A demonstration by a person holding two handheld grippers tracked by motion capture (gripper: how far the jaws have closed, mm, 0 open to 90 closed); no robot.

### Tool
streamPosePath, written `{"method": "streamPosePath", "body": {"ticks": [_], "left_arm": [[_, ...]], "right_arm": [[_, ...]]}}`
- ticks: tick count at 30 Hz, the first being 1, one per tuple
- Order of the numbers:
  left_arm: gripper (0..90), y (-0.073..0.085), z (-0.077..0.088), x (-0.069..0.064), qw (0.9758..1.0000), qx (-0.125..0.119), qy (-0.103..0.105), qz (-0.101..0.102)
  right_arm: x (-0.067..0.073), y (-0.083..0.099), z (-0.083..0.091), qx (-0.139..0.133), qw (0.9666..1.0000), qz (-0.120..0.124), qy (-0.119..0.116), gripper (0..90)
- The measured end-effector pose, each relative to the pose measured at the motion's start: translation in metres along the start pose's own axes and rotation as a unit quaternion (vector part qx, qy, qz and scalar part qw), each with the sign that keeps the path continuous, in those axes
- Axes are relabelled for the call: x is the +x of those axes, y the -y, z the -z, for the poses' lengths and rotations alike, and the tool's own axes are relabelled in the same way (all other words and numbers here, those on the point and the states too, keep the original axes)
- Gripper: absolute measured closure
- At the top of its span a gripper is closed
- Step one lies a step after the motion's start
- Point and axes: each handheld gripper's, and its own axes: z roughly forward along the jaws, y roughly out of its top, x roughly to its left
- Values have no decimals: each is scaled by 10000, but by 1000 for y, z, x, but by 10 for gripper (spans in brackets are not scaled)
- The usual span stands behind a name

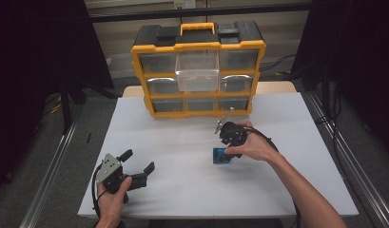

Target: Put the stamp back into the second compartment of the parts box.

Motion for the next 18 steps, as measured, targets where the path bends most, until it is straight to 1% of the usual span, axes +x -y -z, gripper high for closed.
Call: {"method": "streamPosePath", "body": {"ticks": [1, 4, 5, 6, 8, 9, 10, 12, 13, 14, 15, 17, 18], "left_arm": [[29, 0, 0, 0, 10000, 6, 0, -12], [29, 0, 0, -1, 10000, -17, 22, 9], [29, 0, 0, 0, 10000, -20, 5, 0], [29, 0, 0, 0, 10000, -20, 5, 0], [29, 0, 0, 0, 10000, -19, -38, -14], [29, 0, 0, 0, 10000, -22, -24, 13], [29, 0, 0, 0, 10000, -25, -12, 7], [29, 0, 0, 1, 10000, -2, -28, -19], [29, 0, 0, 1, 10000, -4, -2, 6], [29, 0, 0, 1, 10000, -2, 8, 7], [29, 0, 0, 1, 10000, -4, 1, 10], [29, 0, 0, 0, 10000, -4, -2, 6], [29, 0, 0, 0, 10000, 4, -13, 5]], "right_arm": [[0, -1, -2, 12, 10000, -1, -48, 235], [-1, -1, -5, 28, 9999, 26, -98, 235], [-1, -1, -8, 139, 9998, 44, -102, 237], [-1, -1, -8, 139, 9998, 44, -102, 237], [0, -1, -13, 236, 9996, 121, -131, 258], [0, -1, -13, 236, 9996, 121, -131, 258], [1, -2, -16, 282, 9995, 113, -88, 275], [1, -2, -17, 327, 9993, 121, -112, 277], [0, -2, -19, 352, 9992, 155, -113, 275], [2, -2, -19, 396, 9991, 117, -93, 275], [1, -2, -19, 392, 9991, 166, -83, 292], [3, -2, -19, 428, 9990, 99, 4, 310], [3, -2, -19, 452, 9989, 153, 43, 327]]}}
